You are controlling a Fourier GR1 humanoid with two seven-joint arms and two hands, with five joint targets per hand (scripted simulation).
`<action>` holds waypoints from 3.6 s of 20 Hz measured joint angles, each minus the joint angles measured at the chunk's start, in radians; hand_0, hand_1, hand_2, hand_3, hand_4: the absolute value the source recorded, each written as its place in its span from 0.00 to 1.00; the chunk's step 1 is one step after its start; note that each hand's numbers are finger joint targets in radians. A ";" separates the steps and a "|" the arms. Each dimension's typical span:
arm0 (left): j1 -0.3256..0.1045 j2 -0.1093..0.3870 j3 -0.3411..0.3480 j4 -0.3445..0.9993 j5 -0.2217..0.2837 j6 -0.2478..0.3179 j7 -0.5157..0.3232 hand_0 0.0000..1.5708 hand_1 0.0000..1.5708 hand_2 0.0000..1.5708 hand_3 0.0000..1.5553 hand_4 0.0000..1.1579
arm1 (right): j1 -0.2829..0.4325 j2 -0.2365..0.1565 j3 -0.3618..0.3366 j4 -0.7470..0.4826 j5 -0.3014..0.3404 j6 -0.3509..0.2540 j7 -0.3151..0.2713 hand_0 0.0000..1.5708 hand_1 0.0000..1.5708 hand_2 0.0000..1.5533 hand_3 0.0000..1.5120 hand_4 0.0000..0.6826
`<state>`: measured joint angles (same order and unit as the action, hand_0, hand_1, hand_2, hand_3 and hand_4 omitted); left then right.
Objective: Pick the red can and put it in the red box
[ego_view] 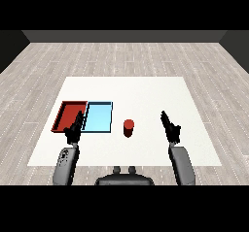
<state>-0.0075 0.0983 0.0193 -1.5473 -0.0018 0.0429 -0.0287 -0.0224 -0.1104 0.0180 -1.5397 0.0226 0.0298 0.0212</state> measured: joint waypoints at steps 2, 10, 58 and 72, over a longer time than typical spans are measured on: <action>0.000 -0.002 0.000 -0.002 -0.002 -0.008 0.000 0.00 0.00 0.00 0.00 0.00 | 0.027 0.005 -0.003 -0.027 0.000 0.003 -0.004 0.00 0.00 0.00 0.00 0.00; -0.020 -0.033 -0.006 -0.089 0.036 -0.050 -0.169 0.00 0.00 0.00 0.00 0.00 | 0.159 0.023 -0.010 -0.234 -0.074 0.052 -0.153 0.00 0.00 0.00 0.00 0.00; 0.034 -0.057 0.040 -0.111 0.110 -0.123 -0.390 0.00 0.00 0.00 0.00 0.00 | -0.011 0.110 0.176 0.121 -0.200 -0.064 -0.358 0.00 0.00 0.00 0.00 0.00; 0.013 -0.051 0.052 -0.073 0.121 -0.143 -0.418 0.00 0.00 0.00 0.00 0.00 | -0.085 0.110 0.299 0.288 -0.334 -0.150 -0.458 0.00 0.00 0.00 0.00 0.00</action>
<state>0.0059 0.0473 0.0716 -1.6207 0.1195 -0.0998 -0.4465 -0.1075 -0.0001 0.3168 -1.2513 -0.3119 -0.1202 -0.4370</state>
